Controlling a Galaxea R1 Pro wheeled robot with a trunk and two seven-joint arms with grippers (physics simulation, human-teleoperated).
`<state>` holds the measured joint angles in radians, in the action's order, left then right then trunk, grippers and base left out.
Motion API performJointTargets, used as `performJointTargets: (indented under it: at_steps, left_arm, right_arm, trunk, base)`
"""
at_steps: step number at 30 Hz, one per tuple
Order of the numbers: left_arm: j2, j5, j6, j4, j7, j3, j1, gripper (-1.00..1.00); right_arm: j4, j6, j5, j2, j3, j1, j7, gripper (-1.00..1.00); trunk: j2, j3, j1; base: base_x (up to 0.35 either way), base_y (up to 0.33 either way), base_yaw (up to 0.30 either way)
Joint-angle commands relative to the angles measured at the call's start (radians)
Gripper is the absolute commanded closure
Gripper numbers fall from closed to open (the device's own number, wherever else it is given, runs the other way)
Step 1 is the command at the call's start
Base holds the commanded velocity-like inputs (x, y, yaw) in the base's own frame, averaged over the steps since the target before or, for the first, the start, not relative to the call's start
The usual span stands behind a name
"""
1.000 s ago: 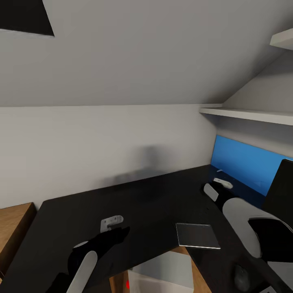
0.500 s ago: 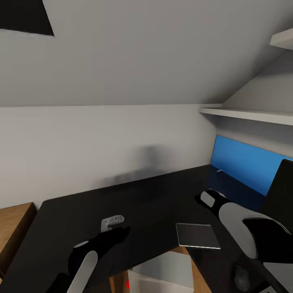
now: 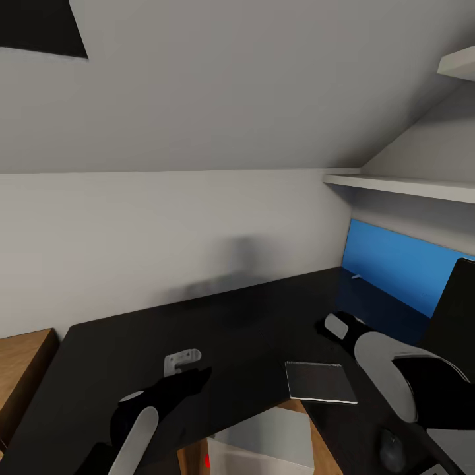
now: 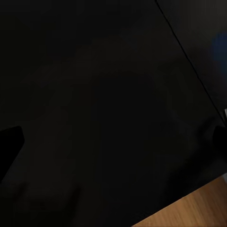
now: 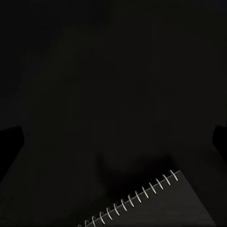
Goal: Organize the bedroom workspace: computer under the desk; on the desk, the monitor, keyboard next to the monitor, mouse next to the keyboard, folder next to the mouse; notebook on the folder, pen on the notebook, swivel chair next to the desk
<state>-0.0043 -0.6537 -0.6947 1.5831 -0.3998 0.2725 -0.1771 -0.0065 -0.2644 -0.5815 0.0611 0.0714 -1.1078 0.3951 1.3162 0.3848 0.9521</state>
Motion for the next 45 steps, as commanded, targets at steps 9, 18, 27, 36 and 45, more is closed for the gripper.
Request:
performJointTargets:
  at_steps: [9,18,27,36,45]
  left_arm:
    - [0.0,-0.015,-0.006,0.024,-0.01,0.001,-0.001,-1.0]
    - [0.0,-0.015,-0.007,0.035,-0.01,0.001,-0.001,-1.0]
    - [-0.005,-0.016,-0.017,0.035,-0.01,0.007,-0.001,-1.0]
    - [-0.072,-0.016,-0.223,0.027,-0.028,-0.001,-0.08,-1.0]
    - [-0.17,-0.134,-0.299,-0.149,-0.298,-0.058,-0.33,-1.0]
  right_arm:
    - [0.0,-0.001,-0.011,0.001,0.007,0.018,0.002,-1.0]
    - [0.0,0.0,-0.011,0.001,0.007,0.019,0.002,-1.0]
    - [0.0,0.003,-0.011,0.002,0.007,0.02,0.001,-1.0]
    - [-0.001,0.004,-0.011,0.001,0.008,0.02,0.002,-1.0]
    - [-0.001,0.005,-0.007,0.001,0.01,0.02,0.003,-1.0]
  trunk:
    - [0.001,0.001,0.0]
    - [0.001,0.001,0.0]
    - [0.001,0.001,0.0]
    - [0.001,0.001,0.0]
    - [0.001,0.001,0.0]
  base:
    - [0.0,0.0,0.0]
    - [0.0,0.0,0.0]
    - [0.0,0.0,0.0]
    - [0.0,0.0,0.0]
    - [0.0,0.0,0.0]
